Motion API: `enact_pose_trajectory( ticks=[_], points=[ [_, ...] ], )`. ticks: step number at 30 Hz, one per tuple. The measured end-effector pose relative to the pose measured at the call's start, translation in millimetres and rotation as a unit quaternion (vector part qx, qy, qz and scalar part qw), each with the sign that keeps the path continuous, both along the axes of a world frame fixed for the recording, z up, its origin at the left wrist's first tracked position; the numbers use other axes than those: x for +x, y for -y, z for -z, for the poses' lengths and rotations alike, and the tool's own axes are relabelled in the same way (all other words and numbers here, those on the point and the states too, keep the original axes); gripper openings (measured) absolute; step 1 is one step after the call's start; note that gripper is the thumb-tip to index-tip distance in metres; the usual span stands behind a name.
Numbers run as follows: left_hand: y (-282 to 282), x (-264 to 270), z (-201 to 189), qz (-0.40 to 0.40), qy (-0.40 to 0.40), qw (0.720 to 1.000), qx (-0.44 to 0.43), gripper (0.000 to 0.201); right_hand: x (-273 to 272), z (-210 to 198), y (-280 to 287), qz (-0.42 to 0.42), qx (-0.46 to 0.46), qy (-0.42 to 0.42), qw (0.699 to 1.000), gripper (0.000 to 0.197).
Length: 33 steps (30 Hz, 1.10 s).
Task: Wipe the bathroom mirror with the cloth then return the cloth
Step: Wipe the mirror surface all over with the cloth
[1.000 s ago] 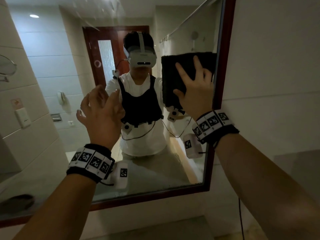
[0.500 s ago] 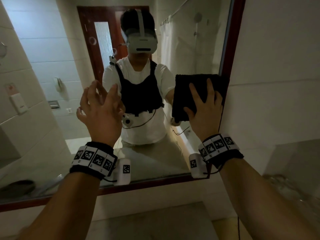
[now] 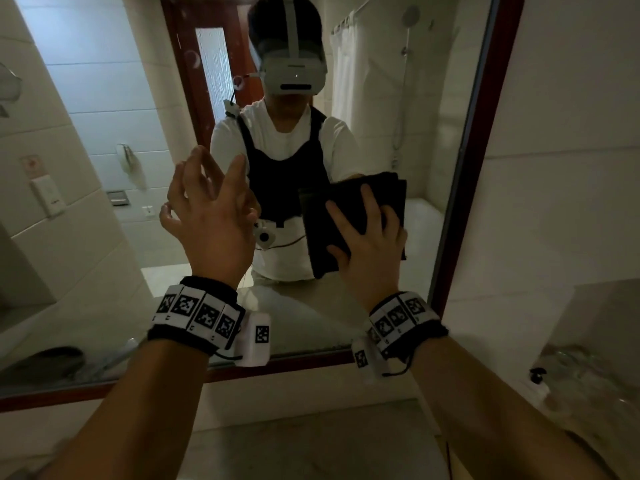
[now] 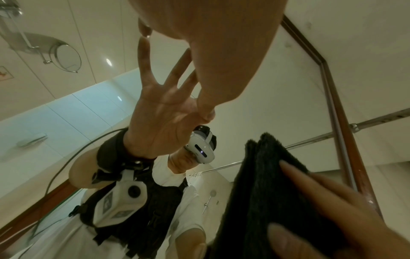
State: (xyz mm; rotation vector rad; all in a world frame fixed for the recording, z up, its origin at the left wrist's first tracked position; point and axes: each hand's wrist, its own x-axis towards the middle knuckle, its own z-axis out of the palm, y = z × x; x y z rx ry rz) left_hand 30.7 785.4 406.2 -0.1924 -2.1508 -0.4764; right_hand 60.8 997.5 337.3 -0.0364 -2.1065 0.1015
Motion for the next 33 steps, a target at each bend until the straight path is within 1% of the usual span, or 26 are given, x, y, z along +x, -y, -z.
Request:
enact_pose_trajectory(
  ticks=[2,4,6,8,9,11,14,18,21,24,27,29,33],
  points=[
    [0.6,0.2,-0.3,0.001,0.000,1.000,-0.003,0.081,-3.0,-26.0,-2.6,-0.003,0.005,-0.011,1.000,0.073],
    [0.5,0.6,-0.3,-0.001,-0.001,1.000,-0.007,0.080,-6.4,-62.5,-8.0,0.004,-0.001,-0.026,1.000,0.075],
    [0.4,1.1,-0.2,-0.003,-0.003,1.000,-0.009,0.079,-9.2,-101.0,-13.1,0.020,-0.020,-0.040,0.999,0.078],
    [0.1,1.4,-0.6,-0.001,-0.004,1.000,-0.007,0.079,-11.1,-131.3,-17.4,0.028,-0.042,-0.056,0.997,0.078],
    [-0.4,1.6,-1.1,-0.001,-0.003,1.000,-0.005,0.080,-11.9,-141.0,-18.3,0.028,-0.053,-0.067,0.996,0.077],
    [-1.6,1.9,-1.5,0.001,-0.001,1.000,-0.001,0.081,-13.0,-146.4,-15.8,0.032,-0.063,-0.073,0.995,0.076],
    [-2.5,2.3,-1.3,0.002,0.000,1.000,0.005,0.081,-12.5,-131.5,-0.7,0.030,-0.034,-0.048,0.998,0.078],
    [-1.2,2.1,-1.1,-0.001,0.001,1.000,0.000,0.082,-11.0,-76.4,27.3,-0.014,0.028,-0.007,0.999,0.078],
    [2.3,2.9,-1.4,-0.002,0.005,1.000,-0.014,0.082,-9.4,-33.9,33.8,-0.022,0.030,-0.001,0.999,0.075],
    [2.8,3.8,-1.2,0.000,0.005,1.000,-0.019,0.083,-3.2,-6.8,25.3,-0.020,0.028,0.013,0.999,0.075],
    [2.6,3.5,-1.0,-0.002,0.001,1.000,-0.018,0.082,1.3,6.7,5.2,-0.019,0.019,0.020,0.999,0.073],
    [2.5,2.6,-0.8,-0.003,-0.002,1.000,-0.018,0.081,4.6,11.1,-13.0,-0.007,-0.006,0.021,1.000,0.070],
    [0.0,1.6,-0.4,-0.006,-0.002,1.000,-0.009,0.077,9.1,1.8,-44.6,0.008,-0.036,0.008,0.999,0.072]
  ],
)
